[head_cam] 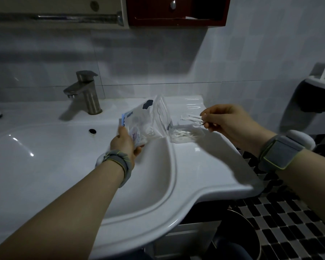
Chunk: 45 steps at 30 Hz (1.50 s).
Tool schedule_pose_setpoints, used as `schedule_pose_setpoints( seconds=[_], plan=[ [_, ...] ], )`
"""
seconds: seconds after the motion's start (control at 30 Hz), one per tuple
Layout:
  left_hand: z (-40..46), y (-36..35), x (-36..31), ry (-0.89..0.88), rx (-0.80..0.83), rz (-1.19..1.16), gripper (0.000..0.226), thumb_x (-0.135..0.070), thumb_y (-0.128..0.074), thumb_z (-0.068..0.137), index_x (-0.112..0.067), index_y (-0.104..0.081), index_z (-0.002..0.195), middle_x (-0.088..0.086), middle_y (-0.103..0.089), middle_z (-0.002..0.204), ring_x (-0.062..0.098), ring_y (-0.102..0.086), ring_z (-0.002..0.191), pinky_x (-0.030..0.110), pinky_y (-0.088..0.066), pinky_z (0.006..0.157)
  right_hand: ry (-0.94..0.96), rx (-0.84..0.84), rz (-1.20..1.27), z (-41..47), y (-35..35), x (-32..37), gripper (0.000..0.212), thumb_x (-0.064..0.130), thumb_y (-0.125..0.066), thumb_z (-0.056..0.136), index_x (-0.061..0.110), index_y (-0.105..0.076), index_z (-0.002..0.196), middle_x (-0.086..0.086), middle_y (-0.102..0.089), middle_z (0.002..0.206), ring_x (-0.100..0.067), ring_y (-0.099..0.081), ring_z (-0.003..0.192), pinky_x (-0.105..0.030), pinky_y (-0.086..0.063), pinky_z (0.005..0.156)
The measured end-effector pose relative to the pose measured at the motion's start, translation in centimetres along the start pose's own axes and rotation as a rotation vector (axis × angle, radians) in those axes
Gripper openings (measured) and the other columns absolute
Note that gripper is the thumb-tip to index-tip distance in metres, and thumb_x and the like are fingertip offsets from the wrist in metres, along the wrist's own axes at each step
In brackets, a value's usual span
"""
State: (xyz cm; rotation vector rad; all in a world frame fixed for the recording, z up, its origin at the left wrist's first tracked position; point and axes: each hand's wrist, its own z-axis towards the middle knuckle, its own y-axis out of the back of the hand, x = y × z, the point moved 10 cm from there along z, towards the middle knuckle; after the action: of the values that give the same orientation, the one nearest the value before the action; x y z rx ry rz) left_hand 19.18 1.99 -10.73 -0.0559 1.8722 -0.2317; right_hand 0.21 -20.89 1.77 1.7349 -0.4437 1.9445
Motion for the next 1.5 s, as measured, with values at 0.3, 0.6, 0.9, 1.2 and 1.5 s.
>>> schedule_pose_setpoints(
  seconds=[0.3,0.6,0.9,1.2,1.5],
  plan=[
    [-0.6,-0.5,-0.3,-0.01,0.024,-0.011,0.04,-0.046,-0.036,0.101,-0.018,-0.061,0.113,0.003,-0.067,0.091,0.017,-0.063,0.068,0.015,-0.045,0.039,-0.008,0.004,-0.21,0.3,-0.2,-1.2,0.005,-0.005,-0.064,0.086,-0.005,-0.068,0.089,-0.016,-0.062,0.075,-0.021,-0.058,0.063,-0.023,-0.048,0.053],
    [-1.1,-0.6,-0.4,-0.005,0.023,-0.016,0.042,-0.047,-0.037,0.1,-0.018,-0.062,0.117,0.006,-0.068,0.097,0.017,-0.063,0.07,0.016,-0.045,0.038,-0.011,-0.007,-0.294,0.6,-0.7,-1.7,0.007,-0.003,-0.063,0.085,-0.002,-0.07,0.087,-0.005,-0.057,0.058,-0.014,-0.047,0.049,-0.02,-0.039,0.046],
    [-3.0,-2.7,-0.2,0.043,0.157,-0.094,0.036,-0.049,-0.044,0.1,-0.018,-0.062,0.095,0.001,-0.06,0.071,0.013,-0.054,0.056,0.013,-0.042,0.038,0.143,-0.126,-0.469,0.3,-0.6,-1.8,0.012,0.015,-0.065,0.086,0.02,-0.072,0.095,0.004,-0.068,0.079,-0.006,-0.054,0.06,-0.018,-0.044,0.064],
    [-3.6,-2.8,-0.1,0.071,0.167,-0.091,0.036,-0.051,-0.045,0.1,-0.021,-0.062,0.091,0.0,-0.062,0.074,0.013,-0.055,0.059,0.015,-0.044,0.041,0.226,-0.194,-0.464,0.0,-0.9,-1.4,0.034,0.001,-0.037,0.09,0.015,-0.064,0.105,0.0,-0.07,0.09,-0.004,-0.054,0.068,-0.025,-0.044,0.073],
    [-5.6,-4.8,0.1,0.126,0.298,-0.105,0.038,-0.053,-0.045,0.099,-0.021,-0.064,0.104,0.002,-0.063,0.081,0.01,-0.055,0.057,0.014,-0.043,0.039,0.144,-0.32,-0.366,-0.1,1.1,-2.5,0.019,0.005,-0.052,0.088,0.017,-0.062,0.099,-0.004,-0.066,0.084,-0.018,-0.062,0.071,-0.029,-0.051,0.066]
  ],
)
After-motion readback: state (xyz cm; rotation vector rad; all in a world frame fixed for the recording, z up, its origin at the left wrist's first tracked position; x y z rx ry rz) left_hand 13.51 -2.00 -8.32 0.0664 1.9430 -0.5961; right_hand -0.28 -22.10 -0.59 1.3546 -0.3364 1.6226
